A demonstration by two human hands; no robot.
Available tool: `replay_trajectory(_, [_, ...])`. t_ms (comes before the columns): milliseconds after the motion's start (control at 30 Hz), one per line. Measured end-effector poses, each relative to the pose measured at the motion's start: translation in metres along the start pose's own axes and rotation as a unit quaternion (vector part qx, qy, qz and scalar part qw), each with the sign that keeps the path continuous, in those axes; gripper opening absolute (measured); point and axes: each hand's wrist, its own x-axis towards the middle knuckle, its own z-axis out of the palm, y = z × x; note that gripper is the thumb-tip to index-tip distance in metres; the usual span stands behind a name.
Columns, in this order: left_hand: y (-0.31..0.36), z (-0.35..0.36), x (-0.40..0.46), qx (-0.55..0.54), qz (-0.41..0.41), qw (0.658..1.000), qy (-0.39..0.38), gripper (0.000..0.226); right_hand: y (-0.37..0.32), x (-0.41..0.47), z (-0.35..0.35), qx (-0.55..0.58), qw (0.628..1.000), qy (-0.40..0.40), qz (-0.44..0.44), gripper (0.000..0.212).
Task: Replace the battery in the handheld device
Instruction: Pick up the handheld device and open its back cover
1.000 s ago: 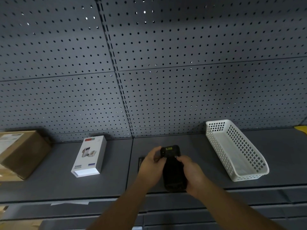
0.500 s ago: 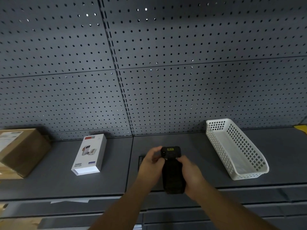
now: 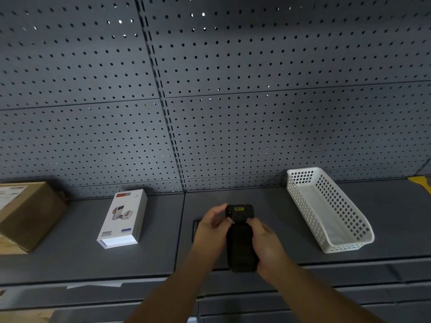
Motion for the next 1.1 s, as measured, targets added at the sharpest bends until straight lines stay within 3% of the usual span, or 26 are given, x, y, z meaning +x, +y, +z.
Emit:
replay_trajectory(267, [0.002, -0.003, 0.008, 0.015, -0.01, 1.0, -0.009, 0.03, -0.004, 0.002, -0.003, -0.001, 1.0, -0.016, 0.01, 0.03])
replay_trajectory(467, [0.013, 0.001, 0.01, 0.167, 0.033, 0.985, -0.005, 0.033, -0.005, 0.006, -0.012, 0.095, 0.987, -0.103, 0.078, 0.058])
replay_trajectory(600, [0.011, 0.006, 0.004, 0.269, 0.107, 0.957, 0.011, 0.021, -0.005, 0.011, -0.019, 0.118, 0.978, -0.145, 0.094, 0.069])
replay_trajectory(733, [0.006, 0.012, -0.001, 0.351, 0.135, 0.927, -0.014, 0.017, -0.002, 0.014, -0.023, 0.129, 0.977, -0.136, 0.103, 0.07])
replay_trajectory(1100, [0.005, 0.018, -0.009, 0.304, 0.044, 0.95, -0.05, 0.041, 0.006, 0.021, -0.014, 0.08, 0.993, -0.047, 0.072, 0.056])
